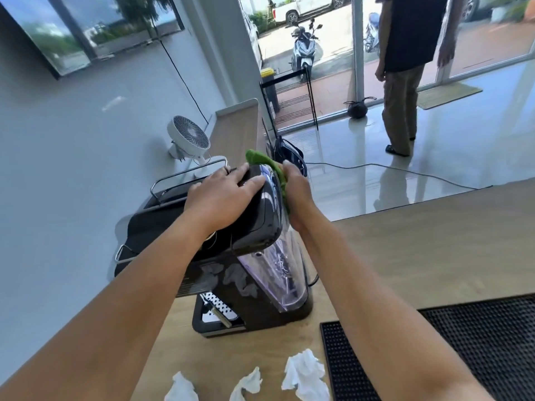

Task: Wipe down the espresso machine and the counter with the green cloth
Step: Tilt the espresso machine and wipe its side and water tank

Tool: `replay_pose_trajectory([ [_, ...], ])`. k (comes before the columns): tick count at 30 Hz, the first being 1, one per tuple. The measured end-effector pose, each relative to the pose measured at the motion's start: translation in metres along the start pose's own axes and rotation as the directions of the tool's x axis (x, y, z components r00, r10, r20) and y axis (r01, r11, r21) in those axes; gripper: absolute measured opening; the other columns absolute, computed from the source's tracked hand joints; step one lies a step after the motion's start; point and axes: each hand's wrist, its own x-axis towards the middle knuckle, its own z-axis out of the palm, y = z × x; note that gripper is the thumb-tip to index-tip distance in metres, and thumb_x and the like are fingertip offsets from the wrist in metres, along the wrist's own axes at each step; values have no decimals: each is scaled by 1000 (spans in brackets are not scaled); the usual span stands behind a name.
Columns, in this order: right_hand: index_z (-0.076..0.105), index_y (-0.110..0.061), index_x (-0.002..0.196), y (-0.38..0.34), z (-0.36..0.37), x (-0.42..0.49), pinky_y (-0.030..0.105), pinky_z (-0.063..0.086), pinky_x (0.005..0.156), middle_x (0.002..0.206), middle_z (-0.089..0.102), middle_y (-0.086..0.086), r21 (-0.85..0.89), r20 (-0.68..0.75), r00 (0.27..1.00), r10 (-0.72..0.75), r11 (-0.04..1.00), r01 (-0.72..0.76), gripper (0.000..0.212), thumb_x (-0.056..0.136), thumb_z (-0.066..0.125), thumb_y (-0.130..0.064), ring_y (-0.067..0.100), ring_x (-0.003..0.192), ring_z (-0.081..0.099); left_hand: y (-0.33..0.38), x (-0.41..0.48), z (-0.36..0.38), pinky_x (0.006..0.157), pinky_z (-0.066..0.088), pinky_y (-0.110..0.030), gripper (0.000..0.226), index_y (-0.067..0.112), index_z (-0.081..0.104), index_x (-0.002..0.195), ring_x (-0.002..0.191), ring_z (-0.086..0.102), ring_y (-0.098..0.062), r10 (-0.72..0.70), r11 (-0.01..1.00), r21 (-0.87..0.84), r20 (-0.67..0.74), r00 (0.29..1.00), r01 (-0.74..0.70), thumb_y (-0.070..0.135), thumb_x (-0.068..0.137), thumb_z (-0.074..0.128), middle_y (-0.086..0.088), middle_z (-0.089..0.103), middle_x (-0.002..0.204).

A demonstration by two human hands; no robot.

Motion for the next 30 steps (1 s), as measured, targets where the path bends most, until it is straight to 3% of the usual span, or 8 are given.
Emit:
replay_pose_trajectory([
  [4,59,-14,85,47,-30,14,35,43,71,81,57,14,-214,-73,988,136,965,-149,29,90,39,-34,28,80,51,2,-2,-1,116,18,-44,66,44,25,148,146,19,-17,-2,1000,-9,-2,1000,2,72,88,24,4,22,159],
  [9,57,-13,74,75,-56,-51,24,41,52,54,57,-3,-172,-115,962,247,949,-264,45,105,33,-35,15,51,53,2,-5,-3,116,17,-43,66,44,25,148,146,19,-18,-5,1000,-17,3,1000,5,72,89,24,4,21,159],
  [11,68,-17,99,71,-50,-73,32,55,72,78,75,3,-76,-57,979,198,976,-202,47,104,32,-46,19,74,71,2,-5,-3,117,17,-43,65,44,25,148,146,19,-17,-3,1000,-20,6,1000,3,72,89,24,4,20,160],
  [14,65,-30,121,38,-26,-80,42,52,97,116,72,7,105,23,999,31,994,-33,41,102,33,-48,23,109,68,1,-4,-1,117,17,-44,66,44,25,148,146,19,-17,4,1000,-13,-3,1000,-4,72,89,24,4,20,160],
  [19,73,-16,105,-9,4,-20,40,52,93,101,74,12,28,8,999,-46,999,46,45,102,36,-42,31,100,69,-2,-1,0,117,17,-45,67,45,23,148,147,18,-17,8,1000,5,-6,1000,-8,74,88,21,4,20,160],
  [22,66,-13,84,-12,1,19,34,45,68,68,65,4,-131,43,997,56,990,-50,35,95,48,-40,24,68,58,-3,0,1,118,15,-44,66,46,23,148,147,16,-16,12,1000,-7,-6,1000,-12,73,88,23,6,18,160],
  [25,68,-9,94,3,-7,48,41,46,79,83,66,12,-264,170,966,197,953,-148,29,90,54,-33,29,82,59,-5,1,2,118,14,-44,66,48,23,147,147,15,-15,12,1000,-23,-4,1000,-13,75,87,23,7,18,160],
  [30,48,2,134,139,-99,141,52,38,77,112,62,24,-544,251,848,466,793,-275,78,79,60,-52,40,93,55,-5,-1,0,118,16,-45,74,49,24,147,147,16,-14,13,999,-51,9,1000,-13,82,81,24,8,19,160],
])
